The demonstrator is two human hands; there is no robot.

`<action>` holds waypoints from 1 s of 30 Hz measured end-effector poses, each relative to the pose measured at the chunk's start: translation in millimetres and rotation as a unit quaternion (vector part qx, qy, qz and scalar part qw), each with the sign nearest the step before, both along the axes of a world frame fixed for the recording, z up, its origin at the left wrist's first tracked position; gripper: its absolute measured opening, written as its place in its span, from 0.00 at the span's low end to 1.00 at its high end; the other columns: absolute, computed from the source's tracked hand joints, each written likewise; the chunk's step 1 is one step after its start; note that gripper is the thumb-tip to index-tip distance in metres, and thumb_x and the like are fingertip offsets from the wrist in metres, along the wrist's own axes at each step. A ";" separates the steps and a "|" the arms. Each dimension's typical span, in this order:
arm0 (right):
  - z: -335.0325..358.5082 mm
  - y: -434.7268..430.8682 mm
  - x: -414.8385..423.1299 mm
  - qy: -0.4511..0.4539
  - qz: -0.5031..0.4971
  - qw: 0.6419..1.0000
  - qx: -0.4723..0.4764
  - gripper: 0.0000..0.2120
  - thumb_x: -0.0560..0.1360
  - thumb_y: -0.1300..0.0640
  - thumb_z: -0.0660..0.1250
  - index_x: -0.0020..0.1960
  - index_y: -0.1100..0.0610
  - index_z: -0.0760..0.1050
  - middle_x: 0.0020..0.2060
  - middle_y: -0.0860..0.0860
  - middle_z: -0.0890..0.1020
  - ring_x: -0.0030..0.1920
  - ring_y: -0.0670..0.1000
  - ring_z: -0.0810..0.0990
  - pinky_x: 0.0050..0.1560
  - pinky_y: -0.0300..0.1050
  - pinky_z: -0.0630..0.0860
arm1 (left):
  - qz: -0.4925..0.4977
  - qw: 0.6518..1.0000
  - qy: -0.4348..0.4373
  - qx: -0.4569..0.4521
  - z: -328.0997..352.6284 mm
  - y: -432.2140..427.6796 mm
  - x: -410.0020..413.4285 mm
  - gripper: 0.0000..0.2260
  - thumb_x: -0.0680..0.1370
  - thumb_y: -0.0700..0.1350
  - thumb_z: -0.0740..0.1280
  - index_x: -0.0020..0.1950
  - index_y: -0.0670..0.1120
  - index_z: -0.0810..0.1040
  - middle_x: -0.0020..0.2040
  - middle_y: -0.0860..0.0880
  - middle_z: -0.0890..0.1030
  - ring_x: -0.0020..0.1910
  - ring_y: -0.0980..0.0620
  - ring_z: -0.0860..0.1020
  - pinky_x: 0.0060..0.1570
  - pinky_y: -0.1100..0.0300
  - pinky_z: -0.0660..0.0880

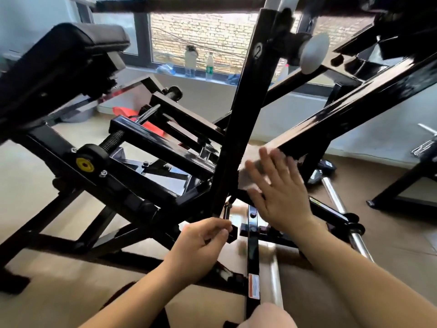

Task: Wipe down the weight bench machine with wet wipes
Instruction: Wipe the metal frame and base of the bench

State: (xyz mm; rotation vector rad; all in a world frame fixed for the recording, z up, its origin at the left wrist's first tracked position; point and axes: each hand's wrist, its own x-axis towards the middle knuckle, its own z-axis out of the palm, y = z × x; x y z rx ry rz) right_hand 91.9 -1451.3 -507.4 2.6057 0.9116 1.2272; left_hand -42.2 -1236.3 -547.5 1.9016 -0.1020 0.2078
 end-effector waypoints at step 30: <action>-65.1 177.8 -126.0 0.380 0.211 0.869 0.235 0.24 0.84 0.52 0.62 0.79 0.54 0.68 0.76 0.47 0.72 0.78 0.45 0.67 0.76 0.45 0.68 | 0.222 0.880 0.216 -0.359 -25.7 131.2 -37.5 0.15 0.85 0.54 0.63 0.52 0.48 0.86 0.45 0.46 0.88 0.47 0.45 0.86 0.52 0.45 0.83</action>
